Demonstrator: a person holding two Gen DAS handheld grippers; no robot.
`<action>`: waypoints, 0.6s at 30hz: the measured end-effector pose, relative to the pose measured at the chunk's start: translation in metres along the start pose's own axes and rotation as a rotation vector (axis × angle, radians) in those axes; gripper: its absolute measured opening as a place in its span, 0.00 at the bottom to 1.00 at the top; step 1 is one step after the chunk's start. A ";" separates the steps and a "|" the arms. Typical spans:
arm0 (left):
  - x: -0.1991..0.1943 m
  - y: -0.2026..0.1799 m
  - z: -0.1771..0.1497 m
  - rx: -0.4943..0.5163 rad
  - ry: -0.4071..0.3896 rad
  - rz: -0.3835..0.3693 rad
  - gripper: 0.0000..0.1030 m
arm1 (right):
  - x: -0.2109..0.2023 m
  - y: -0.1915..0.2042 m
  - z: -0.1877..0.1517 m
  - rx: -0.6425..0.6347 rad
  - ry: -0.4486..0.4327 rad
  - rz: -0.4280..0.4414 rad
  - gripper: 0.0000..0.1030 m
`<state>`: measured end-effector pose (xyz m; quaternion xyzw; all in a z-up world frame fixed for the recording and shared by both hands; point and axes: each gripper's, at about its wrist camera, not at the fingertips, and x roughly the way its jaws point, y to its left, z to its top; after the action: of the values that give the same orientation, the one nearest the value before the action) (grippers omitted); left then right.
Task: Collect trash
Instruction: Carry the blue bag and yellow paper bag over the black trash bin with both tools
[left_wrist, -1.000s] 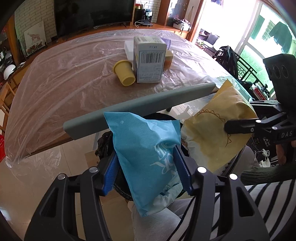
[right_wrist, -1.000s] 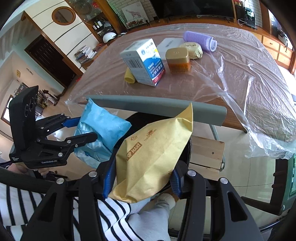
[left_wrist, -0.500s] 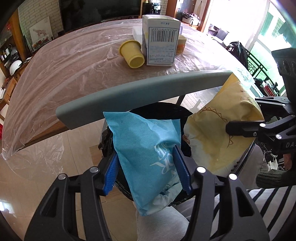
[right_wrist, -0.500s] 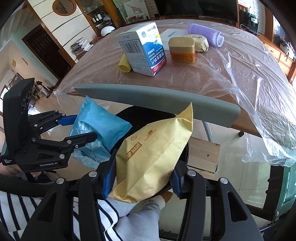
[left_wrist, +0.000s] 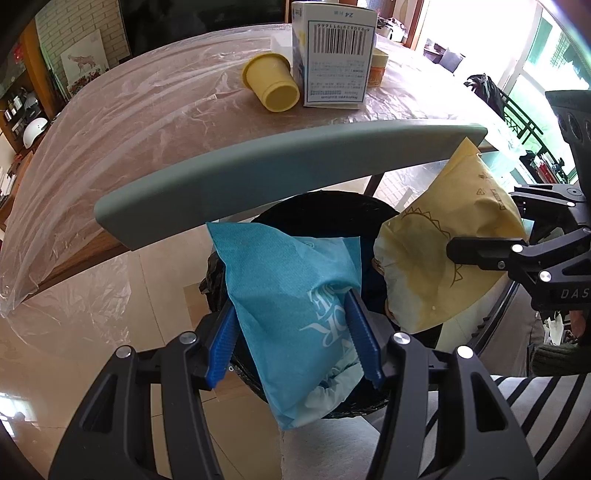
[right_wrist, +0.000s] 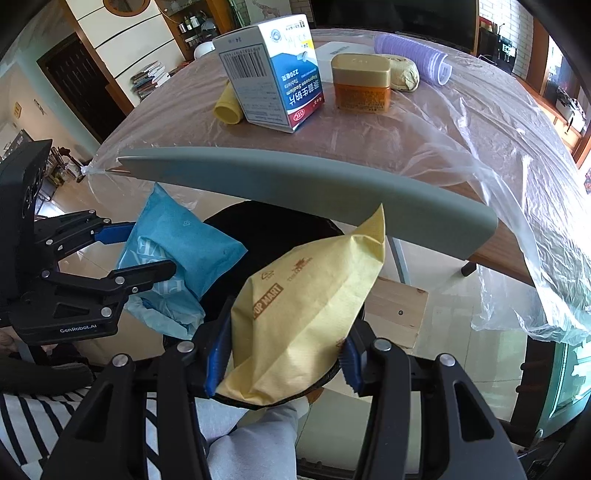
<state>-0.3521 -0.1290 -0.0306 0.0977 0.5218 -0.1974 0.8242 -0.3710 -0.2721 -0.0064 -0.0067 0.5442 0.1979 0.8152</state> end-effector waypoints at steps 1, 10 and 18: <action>0.002 0.000 0.001 0.002 0.001 0.004 0.55 | 0.001 0.000 0.000 -0.007 0.001 -0.007 0.47; 0.013 -0.001 -0.002 0.017 0.016 0.012 0.55 | 0.010 0.008 0.003 -0.045 0.016 -0.030 0.47; 0.017 -0.005 -0.001 0.027 0.027 0.011 0.54 | 0.019 0.018 0.002 -0.078 0.034 -0.043 0.47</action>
<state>-0.3488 -0.1367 -0.0462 0.1144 0.5296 -0.1986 0.8167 -0.3691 -0.2494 -0.0187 -0.0535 0.5495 0.2014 0.8091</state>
